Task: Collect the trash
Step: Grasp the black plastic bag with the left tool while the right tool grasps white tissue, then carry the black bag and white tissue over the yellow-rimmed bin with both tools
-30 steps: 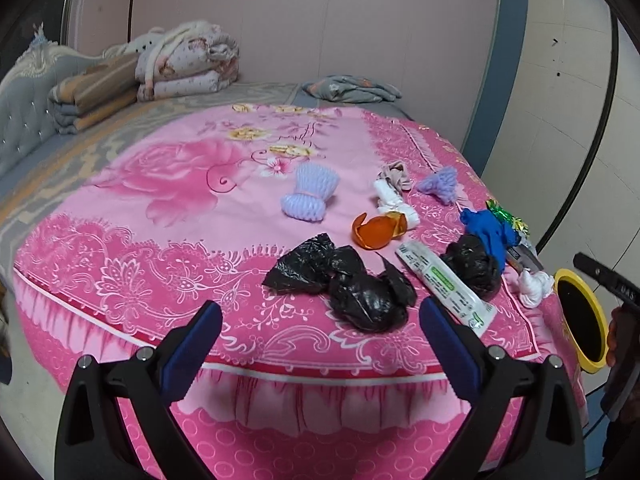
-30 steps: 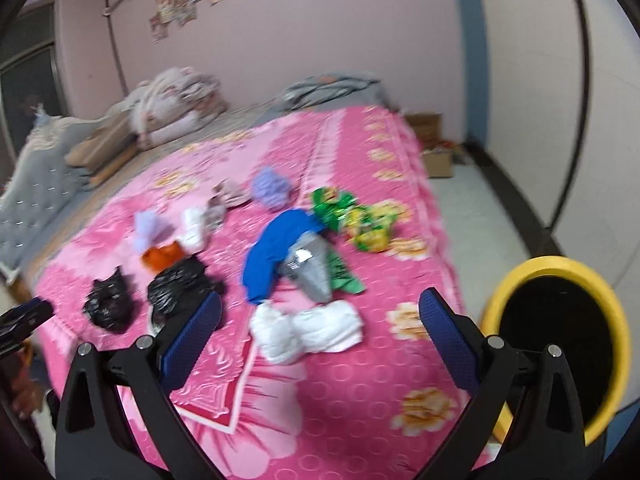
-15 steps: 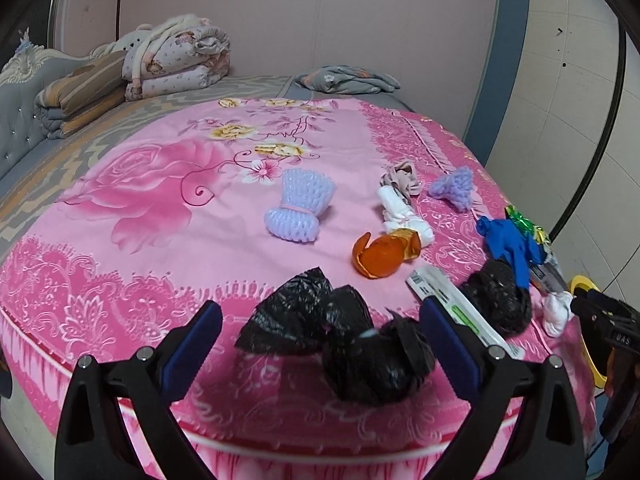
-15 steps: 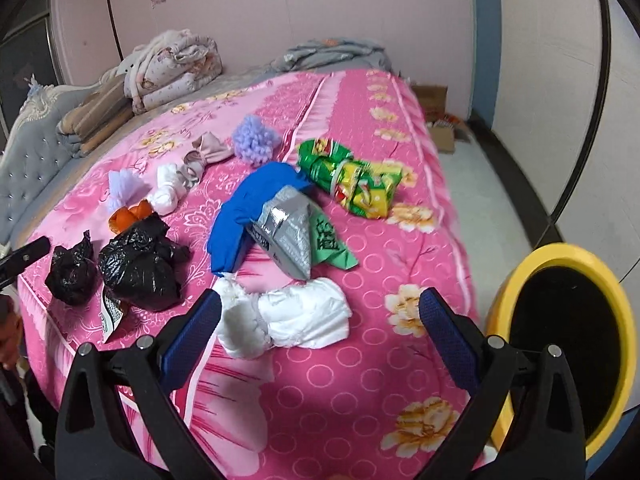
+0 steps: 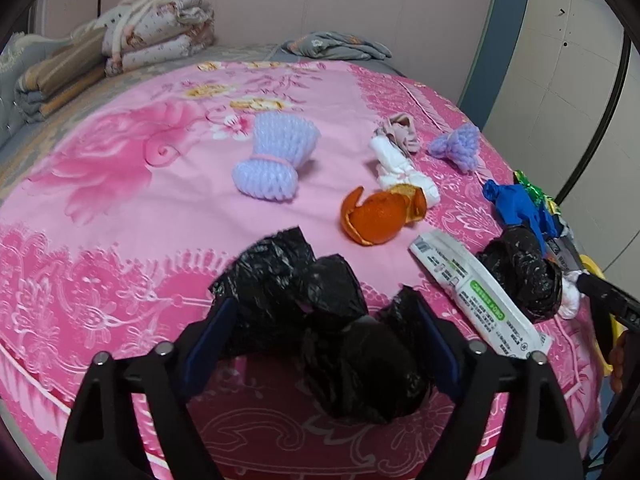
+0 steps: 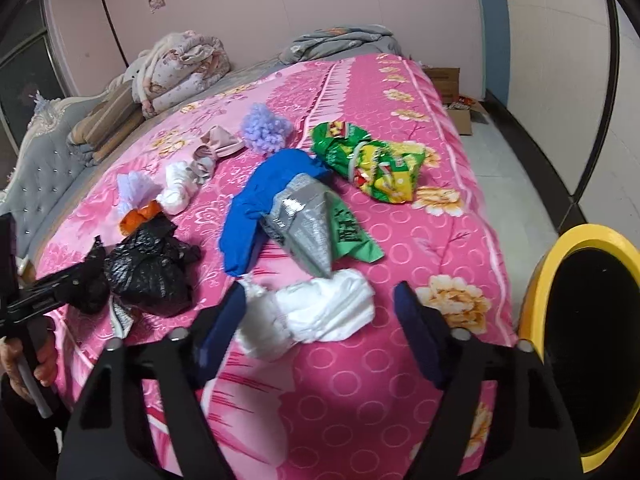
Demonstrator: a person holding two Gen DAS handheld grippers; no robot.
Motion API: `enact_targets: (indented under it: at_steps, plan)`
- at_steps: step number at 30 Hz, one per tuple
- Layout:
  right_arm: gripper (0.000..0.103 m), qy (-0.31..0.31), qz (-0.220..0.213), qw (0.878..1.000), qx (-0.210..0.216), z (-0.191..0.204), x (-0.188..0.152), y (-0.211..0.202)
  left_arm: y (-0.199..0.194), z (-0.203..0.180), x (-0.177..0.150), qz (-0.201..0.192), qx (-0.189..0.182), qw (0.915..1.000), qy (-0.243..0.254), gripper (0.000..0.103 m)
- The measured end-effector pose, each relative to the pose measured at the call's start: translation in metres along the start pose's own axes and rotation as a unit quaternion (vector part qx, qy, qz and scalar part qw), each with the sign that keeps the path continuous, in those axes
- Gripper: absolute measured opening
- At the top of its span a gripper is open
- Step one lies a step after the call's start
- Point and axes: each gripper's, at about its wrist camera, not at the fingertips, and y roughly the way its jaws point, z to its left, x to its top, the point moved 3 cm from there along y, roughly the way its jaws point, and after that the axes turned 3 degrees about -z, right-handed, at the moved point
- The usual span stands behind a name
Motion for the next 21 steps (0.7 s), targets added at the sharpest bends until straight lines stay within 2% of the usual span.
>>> enact_targets:
  at_steps: [1, 2, 3, 9, 10, 12, 18, 21]
  plan:
    - [0.057, 0.003, 0.006, 1.000, 0.010, 0.002, -0.001, 0.001, 0.000, 0.000, 0.000, -0.002, -0.001, 1.0000, -0.003, 0.075]
    - [0.048, 0.005, 0.009, 1.000, 0.017, 0.004, -0.002, 0.002, 0.000, 0.001, -0.001, -0.008, -0.002, 1.0000, -0.005, 0.069]
    - [0.042, 0.005, 0.010, 1.000, 0.021, 0.006, -0.002, 0.002, 0.000, 0.000, -0.001, -0.010, -0.005, 0.9999, -0.005, 0.059]
    - [0.029, 0.006, 0.005, 1.000, 0.031, 0.015, -0.005, -0.001, -0.004, -0.005, -0.003, -0.028, -0.013, 0.9995, 0.002, 0.031]
    - [0.028, 0.010, 0.003, 0.999, 0.031, 0.015, -0.004, -0.003, -0.006, -0.006, -0.003, -0.031, -0.012, 0.9994, 0.005, 0.030]
    - [0.015, 0.015, -0.003, 1.000, 0.027, 0.013, -0.004, -0.008, -0.008, -0.006, -0.003, -0.033, -0.011, 0.9994, 0.003, 0.027]
    - [0.015, 0.010, -0.009, 1.000, 0.013, 0.011, -0.004, -0.019, -0.016, -0.005, -0.002, -0.039, -0.009, 0.9992, 0.001, 0.025]
    - [0.015, 0.030, -0.004, 0.999, 0.019, 0.005, -0.006, -0.020, -0.019, -0.006, -0.003, -0.039, -0.013, 0.9992, -0.002, 0.024]
